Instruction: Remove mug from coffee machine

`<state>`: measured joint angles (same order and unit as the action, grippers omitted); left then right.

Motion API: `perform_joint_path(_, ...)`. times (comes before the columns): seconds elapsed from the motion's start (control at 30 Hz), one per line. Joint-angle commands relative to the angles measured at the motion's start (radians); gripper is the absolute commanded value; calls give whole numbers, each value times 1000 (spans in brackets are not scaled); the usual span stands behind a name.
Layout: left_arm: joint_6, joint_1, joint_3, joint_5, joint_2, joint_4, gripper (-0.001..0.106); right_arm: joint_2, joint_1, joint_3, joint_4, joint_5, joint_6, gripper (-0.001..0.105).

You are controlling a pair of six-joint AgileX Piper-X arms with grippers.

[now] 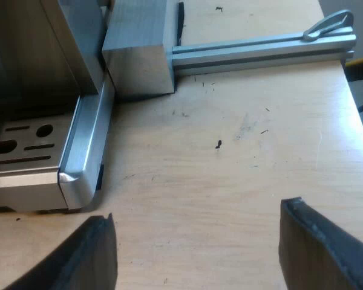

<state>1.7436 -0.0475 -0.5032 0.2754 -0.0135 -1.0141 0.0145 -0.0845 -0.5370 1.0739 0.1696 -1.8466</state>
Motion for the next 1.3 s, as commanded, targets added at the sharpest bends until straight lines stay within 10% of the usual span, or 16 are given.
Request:
perform_joint_path(0.03, 2, 1, 5, -11, -137, 27, 80, 36, -2, -5, -14, 9, 11, 59)
perform_joint_path(0.87, 32, -46, -118, -9, 44, 46, 80, -197, 24, -161, 23, 9, 25, 59)
perform_joint_path(1.3, -30, -201, -103, 60, 132, 146, 80, -331, 242, -220, 2, 85, -66, 59)
